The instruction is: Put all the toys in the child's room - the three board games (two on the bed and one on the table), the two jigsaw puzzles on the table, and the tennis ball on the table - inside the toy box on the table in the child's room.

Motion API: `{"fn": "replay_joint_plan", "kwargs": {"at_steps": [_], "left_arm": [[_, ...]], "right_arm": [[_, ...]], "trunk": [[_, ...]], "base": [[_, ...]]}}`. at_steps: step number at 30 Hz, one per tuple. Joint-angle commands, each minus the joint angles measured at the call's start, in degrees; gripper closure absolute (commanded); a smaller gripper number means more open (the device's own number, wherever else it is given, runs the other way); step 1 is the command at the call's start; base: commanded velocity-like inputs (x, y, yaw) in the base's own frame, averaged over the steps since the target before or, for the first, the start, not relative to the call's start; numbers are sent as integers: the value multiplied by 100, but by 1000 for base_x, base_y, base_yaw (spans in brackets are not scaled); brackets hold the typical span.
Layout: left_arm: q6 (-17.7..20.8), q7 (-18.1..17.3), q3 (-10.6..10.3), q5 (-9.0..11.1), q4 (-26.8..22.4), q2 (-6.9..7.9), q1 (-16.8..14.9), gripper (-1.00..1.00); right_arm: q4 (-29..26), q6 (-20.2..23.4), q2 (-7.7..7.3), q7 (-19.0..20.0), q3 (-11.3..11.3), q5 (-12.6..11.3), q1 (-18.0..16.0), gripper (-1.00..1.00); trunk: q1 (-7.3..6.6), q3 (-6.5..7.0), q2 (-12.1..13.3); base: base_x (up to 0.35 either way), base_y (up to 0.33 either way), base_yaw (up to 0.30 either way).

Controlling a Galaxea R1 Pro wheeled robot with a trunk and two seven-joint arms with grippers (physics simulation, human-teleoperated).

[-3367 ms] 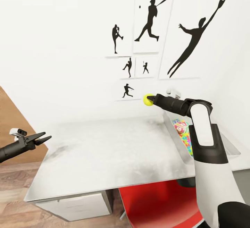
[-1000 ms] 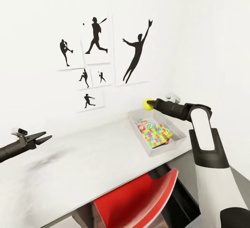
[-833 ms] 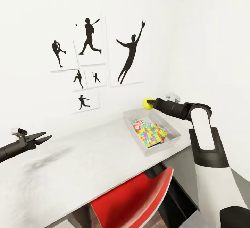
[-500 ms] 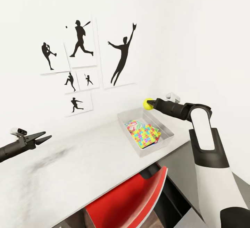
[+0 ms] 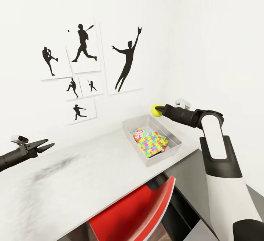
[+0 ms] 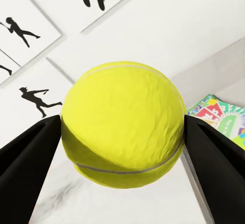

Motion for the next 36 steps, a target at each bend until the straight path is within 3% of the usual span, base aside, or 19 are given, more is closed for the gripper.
{"fn": "replay_joint_plan", "kwargs": {"at_steps": [1,19,27,32,36], "left_arm": [[61,-21,-3,1,0,1,-5,-100],[62,-21,-3,1,0,1,-5,-100],[61,-21,-3,1,0,1,-5,-100],[61,-21,-2,1,0,1,-5,-100],[61,-21,-3,1,0,1,-5,-100]], "right_arm": [[-4,8,-1,-58,10,-54,-7,100],[69,8,-49,-82,12,6,28,100],[327,8,-182,-143,12,78,338,100],[669,8,-186,-278,2,421,361,100],[790,8,-182,-319,12,512,362,100]], "trunk": [[4,-13,-13],[4,101,-13],[4,176,-13],[4,224,-13],[4,262,-13]], "base": [[0,0,0],[0,0,0],[0,0,0],[0,0,0],[0,0,0]]}}
